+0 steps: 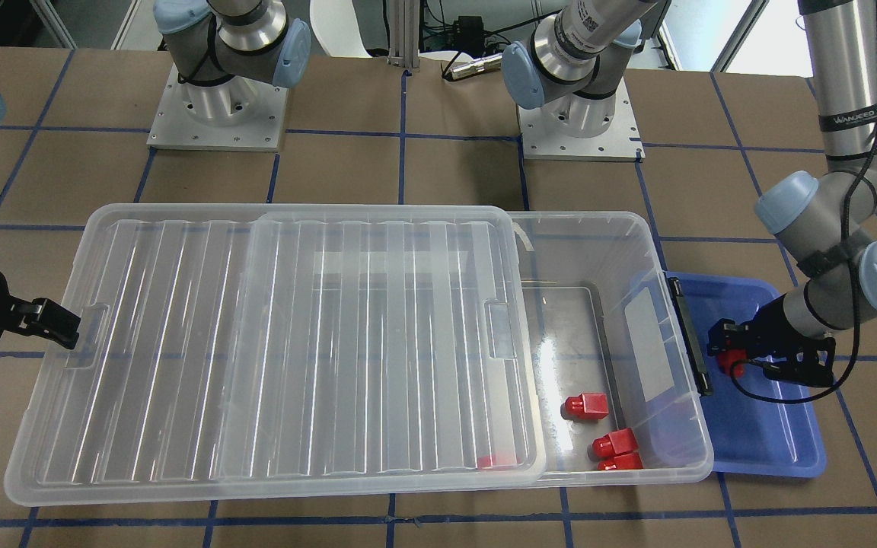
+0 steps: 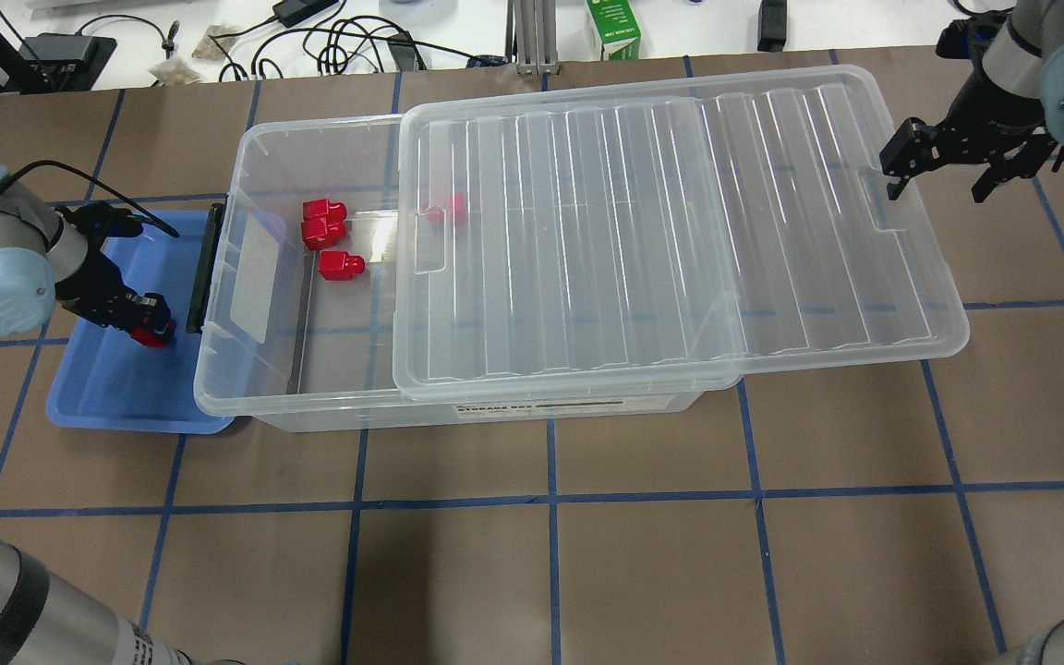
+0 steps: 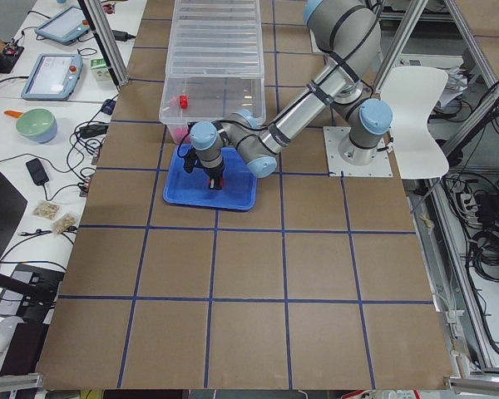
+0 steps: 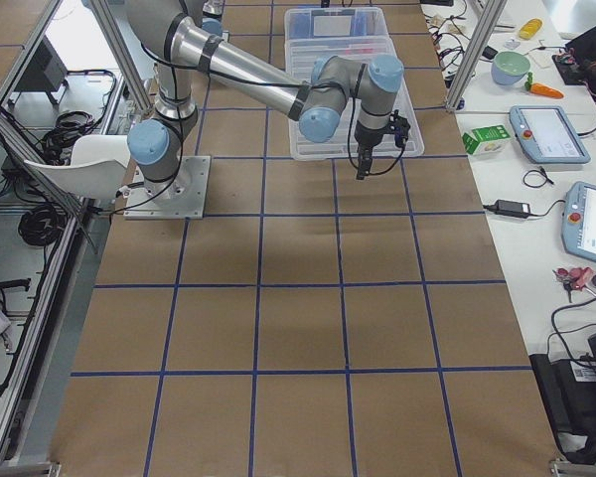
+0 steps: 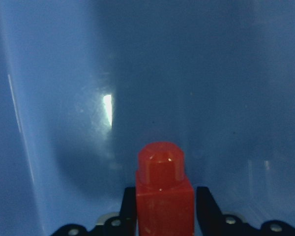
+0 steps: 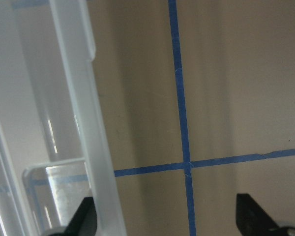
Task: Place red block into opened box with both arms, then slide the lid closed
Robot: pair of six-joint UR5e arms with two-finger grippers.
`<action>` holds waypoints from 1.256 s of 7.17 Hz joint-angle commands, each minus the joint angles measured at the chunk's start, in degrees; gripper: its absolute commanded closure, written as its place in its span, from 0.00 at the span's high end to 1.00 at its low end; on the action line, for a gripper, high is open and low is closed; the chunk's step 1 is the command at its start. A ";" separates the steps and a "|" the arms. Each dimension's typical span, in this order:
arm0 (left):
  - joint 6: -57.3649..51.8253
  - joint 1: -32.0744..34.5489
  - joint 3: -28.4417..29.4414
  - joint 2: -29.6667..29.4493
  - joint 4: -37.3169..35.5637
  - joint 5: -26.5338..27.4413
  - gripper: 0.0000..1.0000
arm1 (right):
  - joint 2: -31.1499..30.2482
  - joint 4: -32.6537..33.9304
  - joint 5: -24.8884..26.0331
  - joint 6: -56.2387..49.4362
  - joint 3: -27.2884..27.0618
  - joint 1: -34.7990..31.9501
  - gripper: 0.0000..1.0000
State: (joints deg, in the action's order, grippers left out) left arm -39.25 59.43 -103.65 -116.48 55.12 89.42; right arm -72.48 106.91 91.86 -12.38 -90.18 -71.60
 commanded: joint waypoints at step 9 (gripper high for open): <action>22.06 19.98 16.02 16.45 29.26 2.42 0.04 | -13.30 -17.52 -0.45 1.13 5.97 -1.69 1.00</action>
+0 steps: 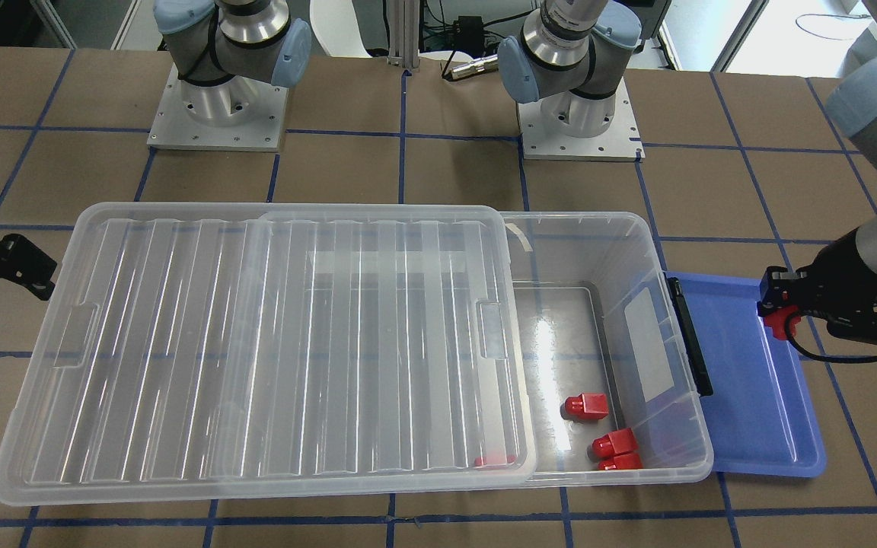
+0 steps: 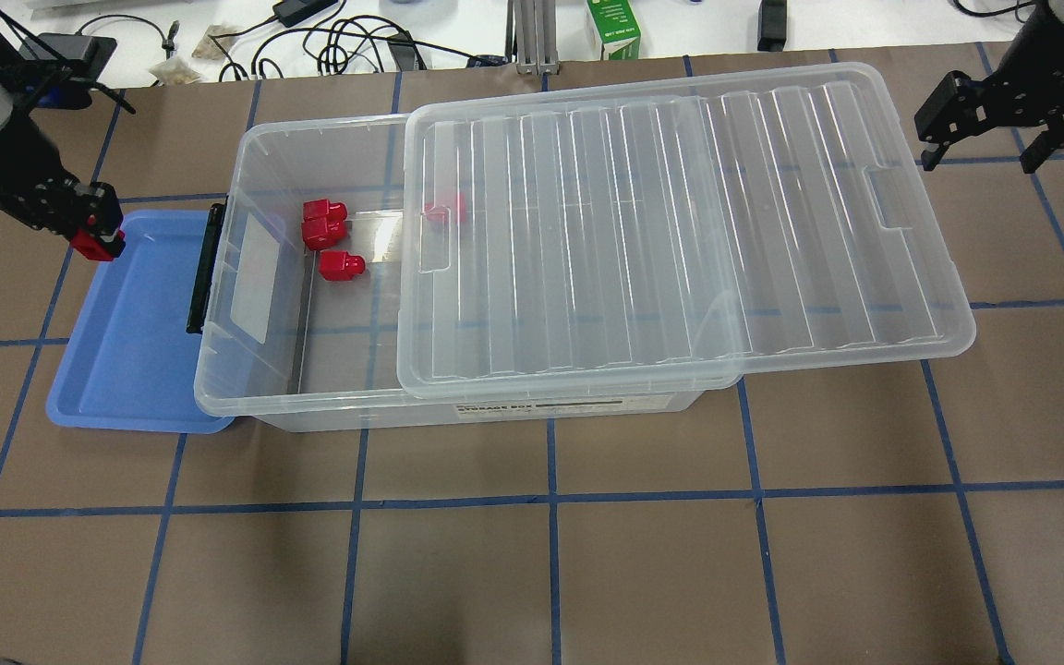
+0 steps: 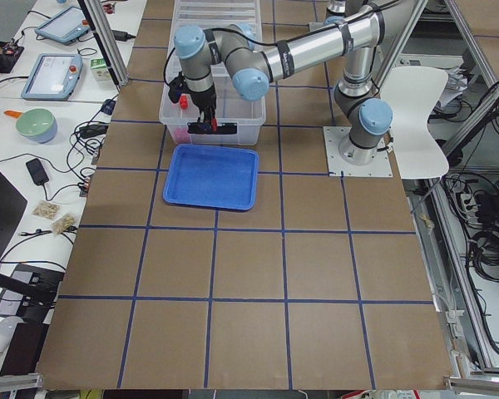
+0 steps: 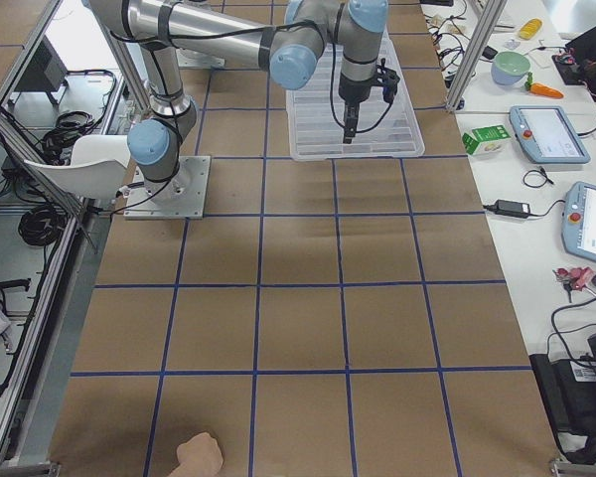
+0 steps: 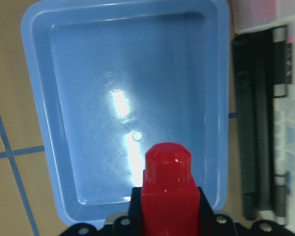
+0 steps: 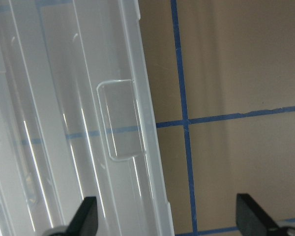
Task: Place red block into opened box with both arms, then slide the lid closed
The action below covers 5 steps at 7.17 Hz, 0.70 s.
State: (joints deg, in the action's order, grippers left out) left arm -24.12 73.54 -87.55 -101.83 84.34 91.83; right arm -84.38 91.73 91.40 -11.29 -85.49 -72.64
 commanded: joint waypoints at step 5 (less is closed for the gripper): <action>17.88 14.27 -11.91 1.56 -11.07 -0.60 0.04 | -3.86 -7.70 -0.17 2.48 1.20 -1.89 1.00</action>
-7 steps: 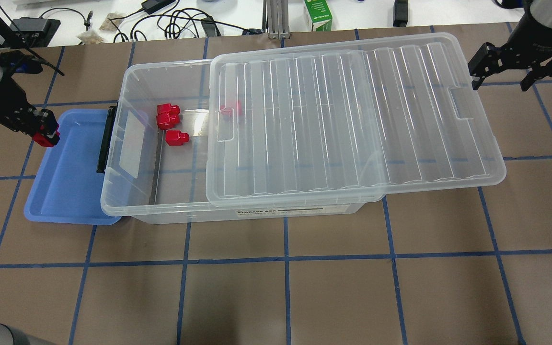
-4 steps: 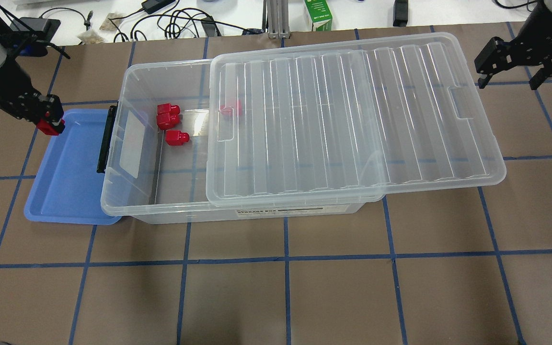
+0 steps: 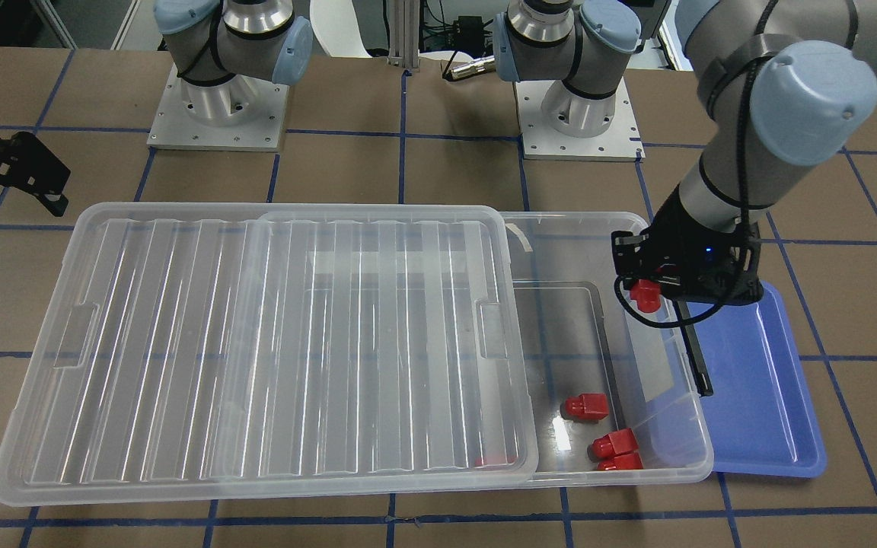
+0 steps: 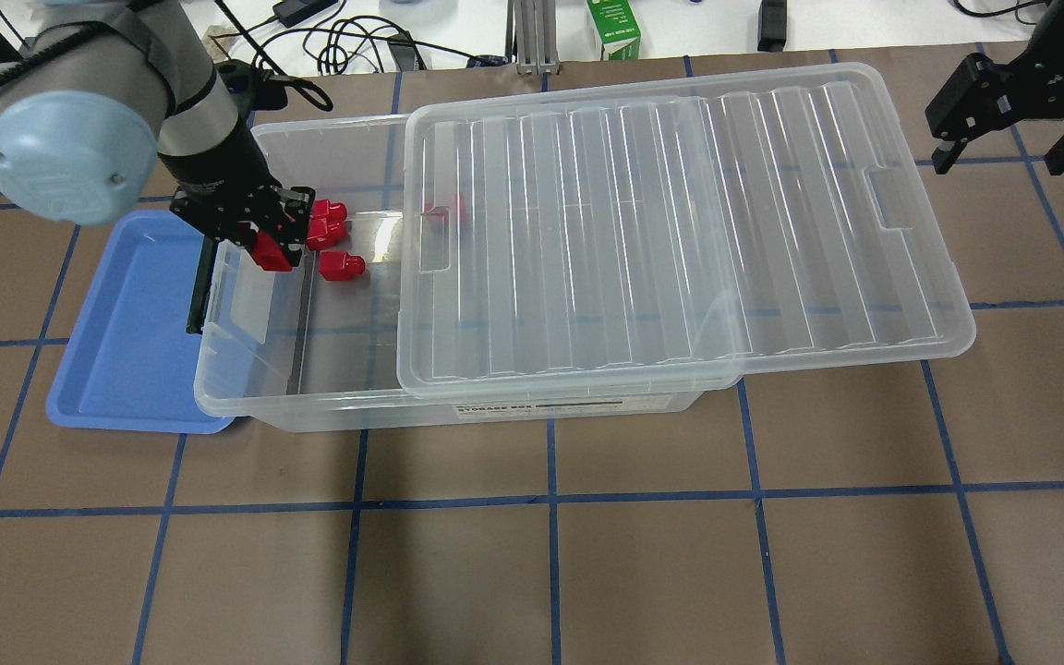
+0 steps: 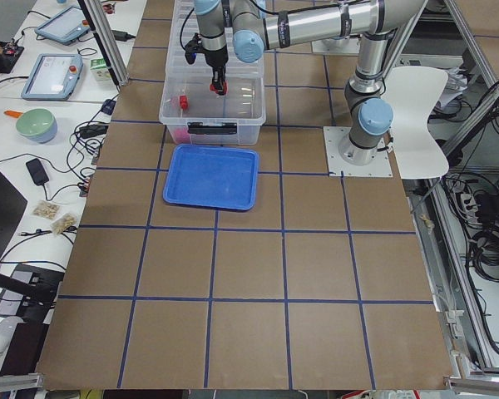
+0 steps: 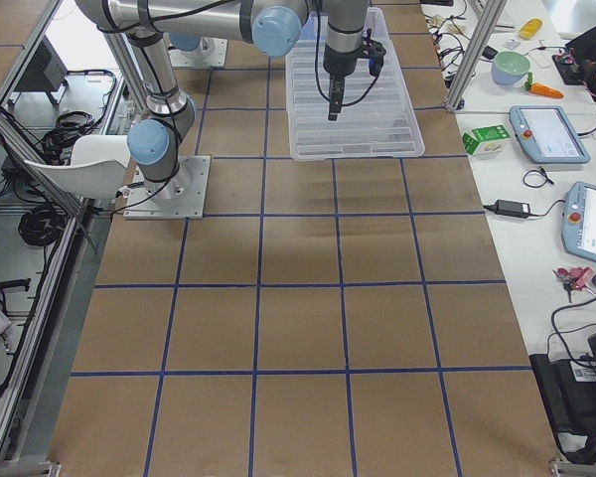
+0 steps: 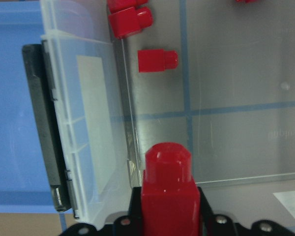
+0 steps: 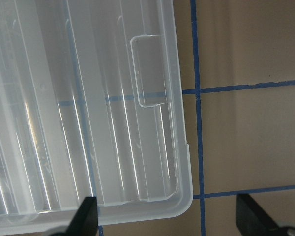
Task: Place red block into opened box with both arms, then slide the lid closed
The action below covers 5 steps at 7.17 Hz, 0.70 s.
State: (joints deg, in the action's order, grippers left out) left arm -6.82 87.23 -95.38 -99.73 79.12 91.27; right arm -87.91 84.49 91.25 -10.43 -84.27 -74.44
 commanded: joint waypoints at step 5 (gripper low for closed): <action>1.55 1.19 -12.52 -3.19 -19.49 -0.04 0.04 | -0.68 -0.64 1.21 1.82 -0.72 -0.09 1.00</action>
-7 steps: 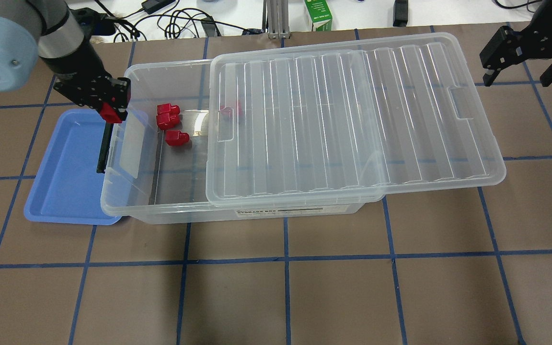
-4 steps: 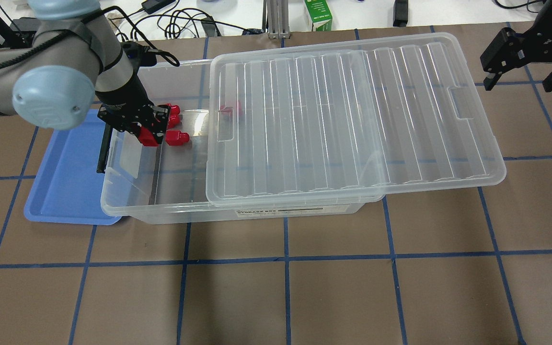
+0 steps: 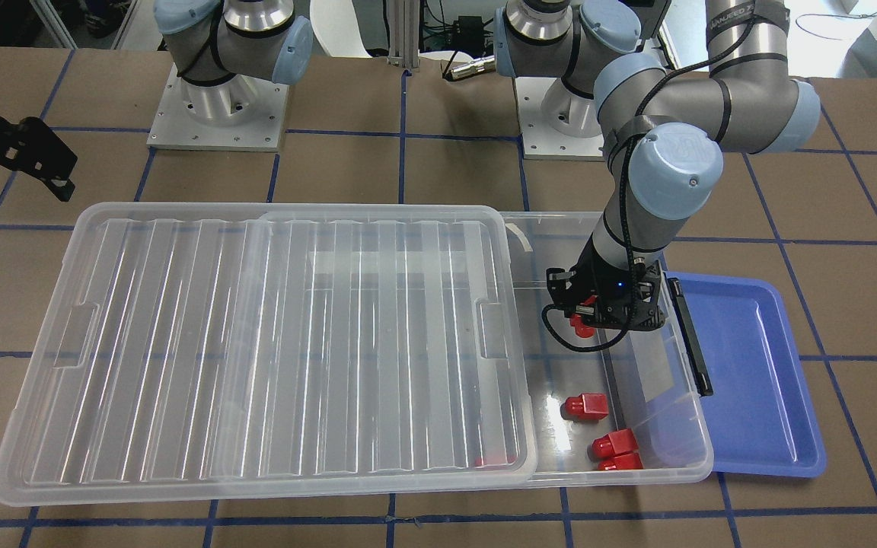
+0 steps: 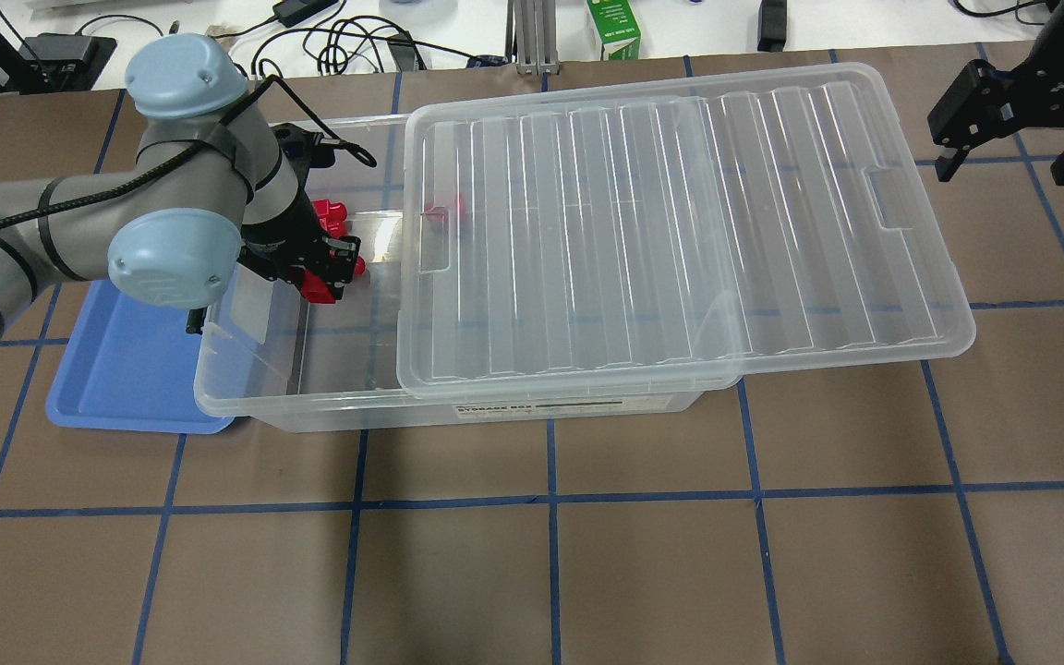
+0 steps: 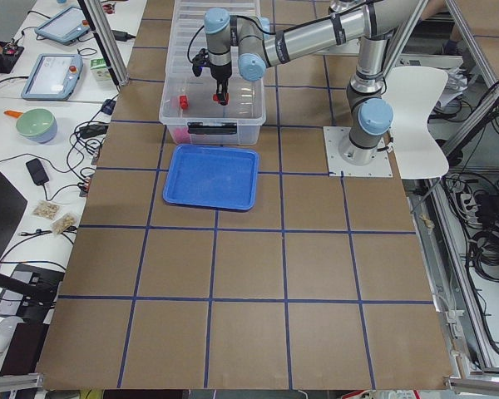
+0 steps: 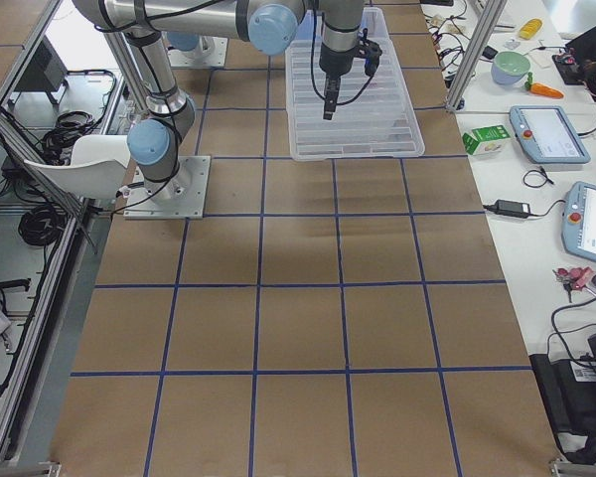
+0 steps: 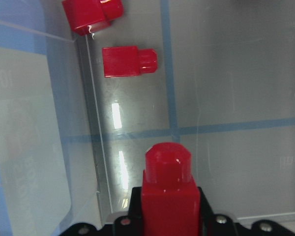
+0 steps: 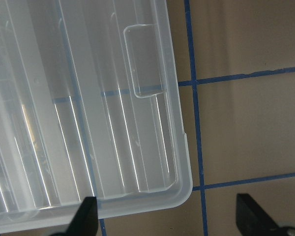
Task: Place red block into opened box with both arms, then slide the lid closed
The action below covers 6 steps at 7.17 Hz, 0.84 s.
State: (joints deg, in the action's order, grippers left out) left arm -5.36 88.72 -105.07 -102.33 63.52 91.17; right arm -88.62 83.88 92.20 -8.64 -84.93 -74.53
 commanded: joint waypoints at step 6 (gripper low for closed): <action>2.02 -0.48 -6.46 -5.33 -7.88 -2.49 0.04 | 0.56 0.14 0.26 0.11 -0.06 0.09 1.00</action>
State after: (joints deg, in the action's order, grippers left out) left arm -3.33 88.27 -111.20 -107.03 55.71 88.66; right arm -88.07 84.04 92.46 -8.59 -84.99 -74.44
